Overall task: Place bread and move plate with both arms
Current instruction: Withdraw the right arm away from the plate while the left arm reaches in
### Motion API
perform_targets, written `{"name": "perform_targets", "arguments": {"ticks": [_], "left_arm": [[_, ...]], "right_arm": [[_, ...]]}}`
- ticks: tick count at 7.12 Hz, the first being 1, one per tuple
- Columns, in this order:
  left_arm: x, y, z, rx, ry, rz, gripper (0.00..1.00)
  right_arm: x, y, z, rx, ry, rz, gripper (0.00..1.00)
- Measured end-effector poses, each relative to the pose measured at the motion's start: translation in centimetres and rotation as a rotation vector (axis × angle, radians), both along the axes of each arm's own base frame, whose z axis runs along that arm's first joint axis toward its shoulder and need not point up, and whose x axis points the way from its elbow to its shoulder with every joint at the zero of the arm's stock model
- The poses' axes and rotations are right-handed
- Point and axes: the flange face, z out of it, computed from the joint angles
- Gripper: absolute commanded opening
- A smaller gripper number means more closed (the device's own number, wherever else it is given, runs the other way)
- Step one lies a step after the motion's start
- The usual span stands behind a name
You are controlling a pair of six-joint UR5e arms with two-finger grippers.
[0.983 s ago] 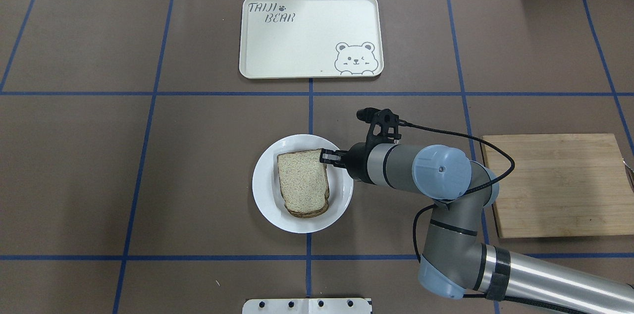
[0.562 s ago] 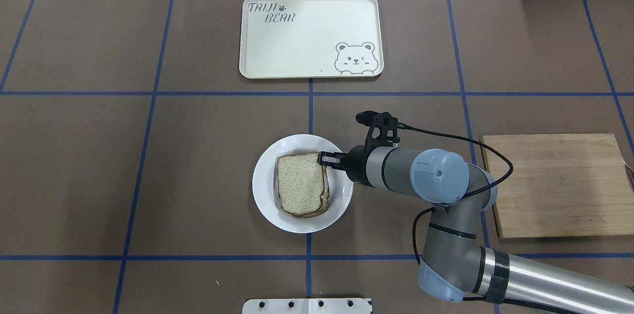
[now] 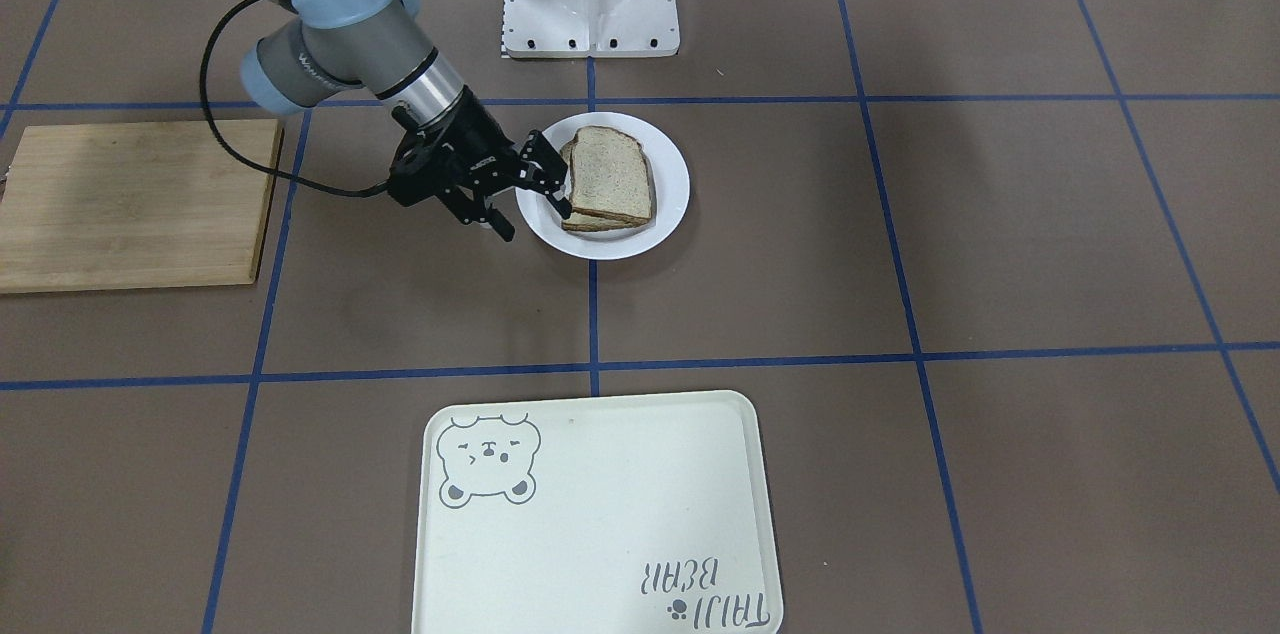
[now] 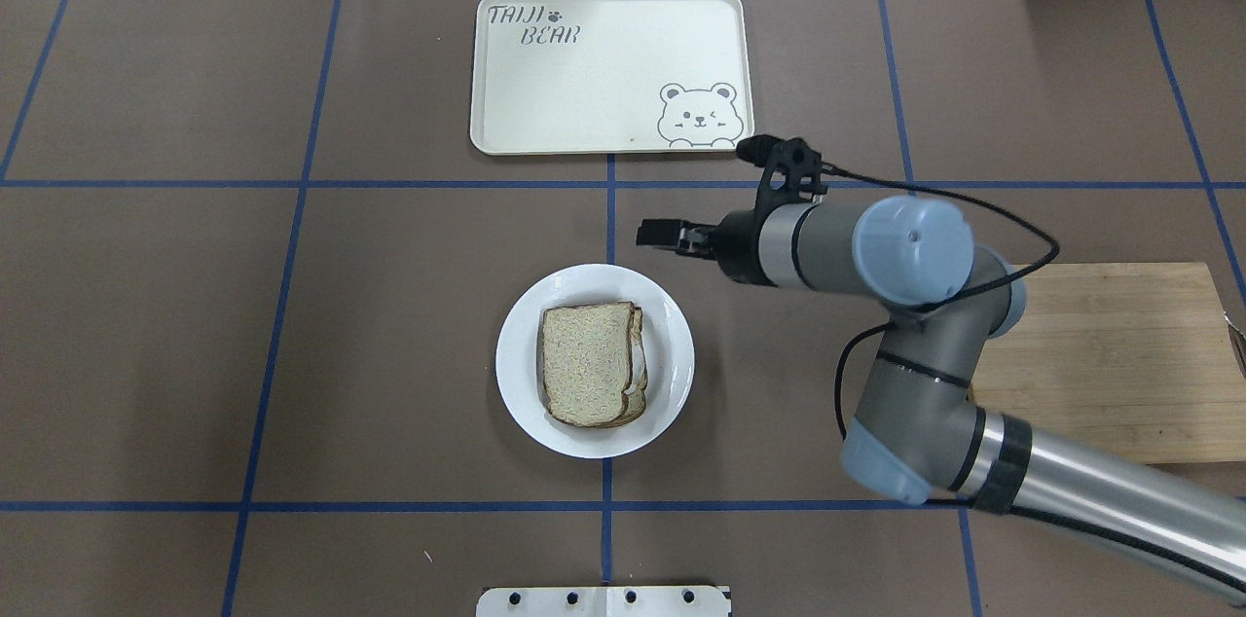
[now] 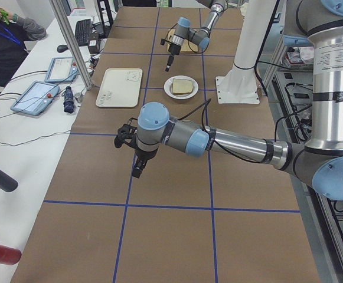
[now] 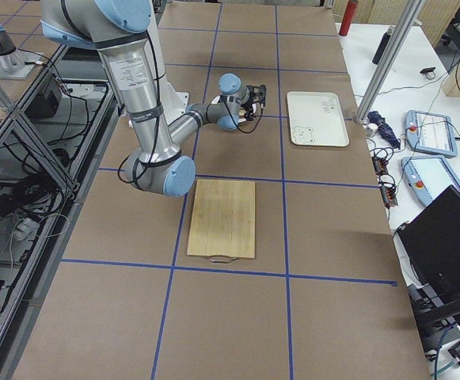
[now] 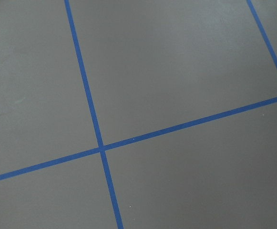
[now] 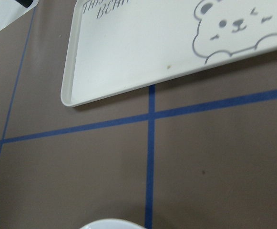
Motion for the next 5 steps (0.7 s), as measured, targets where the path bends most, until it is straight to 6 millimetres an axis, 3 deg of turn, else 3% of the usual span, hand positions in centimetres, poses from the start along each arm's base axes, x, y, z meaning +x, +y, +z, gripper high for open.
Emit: {"name": "perform_targets", "arguments": {"ticks": [3, 5], "left_arm": [[0.1, -0.3, -1.5, 0.061, 0.003, -0.002, 0.98], [0.9, -1.5, -3.4, 0.095, 0.023, -0.021, 0.98]], "right_arm": [[11.5, -10.1, 3.2, -0.049, 0.239, -0.031, 1.0], [18.9, -14.1, 7.4, -0.032, 0.434, -0.084, 1.0]]}}
